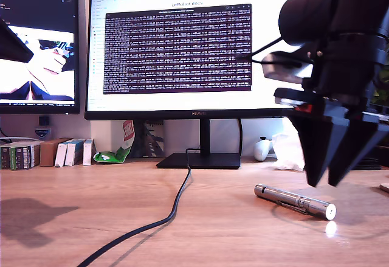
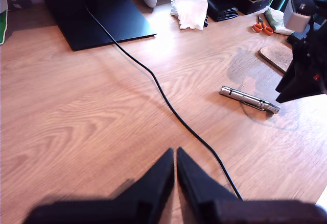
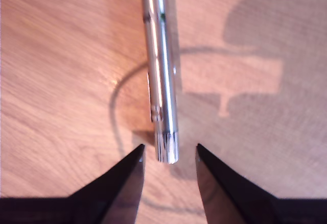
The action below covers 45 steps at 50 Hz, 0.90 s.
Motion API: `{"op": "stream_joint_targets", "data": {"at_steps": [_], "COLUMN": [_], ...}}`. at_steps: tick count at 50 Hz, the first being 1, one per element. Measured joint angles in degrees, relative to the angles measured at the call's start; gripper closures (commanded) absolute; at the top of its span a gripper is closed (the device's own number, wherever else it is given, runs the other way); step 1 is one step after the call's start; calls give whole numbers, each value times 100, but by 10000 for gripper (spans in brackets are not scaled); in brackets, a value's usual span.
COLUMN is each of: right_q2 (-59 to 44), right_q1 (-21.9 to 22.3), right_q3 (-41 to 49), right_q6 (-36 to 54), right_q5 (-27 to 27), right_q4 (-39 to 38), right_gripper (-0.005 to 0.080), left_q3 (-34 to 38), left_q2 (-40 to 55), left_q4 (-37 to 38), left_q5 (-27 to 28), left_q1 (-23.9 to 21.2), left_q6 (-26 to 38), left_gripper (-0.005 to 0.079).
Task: Pick the metallic laser pointer with your right arm, pass it to your left arm, then place it down to the left side of the table
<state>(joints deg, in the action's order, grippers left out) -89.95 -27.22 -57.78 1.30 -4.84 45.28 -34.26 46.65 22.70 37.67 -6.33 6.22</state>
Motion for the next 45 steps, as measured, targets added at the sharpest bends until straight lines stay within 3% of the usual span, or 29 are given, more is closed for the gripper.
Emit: {"op": "stream_joint_targets", "data": {"at_steps": [38,41,45], "right_q2": [-660,-660,-660], "right_q1": [-122,-140,-142], "right_q3": [-35,-35,-35], "right_q6": [138,144,157], "right_q5": [37,37,35], "right_q4": [-245,-214,-197], "right_gripper": [473,512,642], "left_q3": [0,0,0], "left_q2": [0,0,0], "left_q4": [-131,-131,-131], "left_q5": [-111,-118,-118], "left_q1": [0,0,-2], "left_q6": [0,0,0], "left_gripper": [762,762,762]}}
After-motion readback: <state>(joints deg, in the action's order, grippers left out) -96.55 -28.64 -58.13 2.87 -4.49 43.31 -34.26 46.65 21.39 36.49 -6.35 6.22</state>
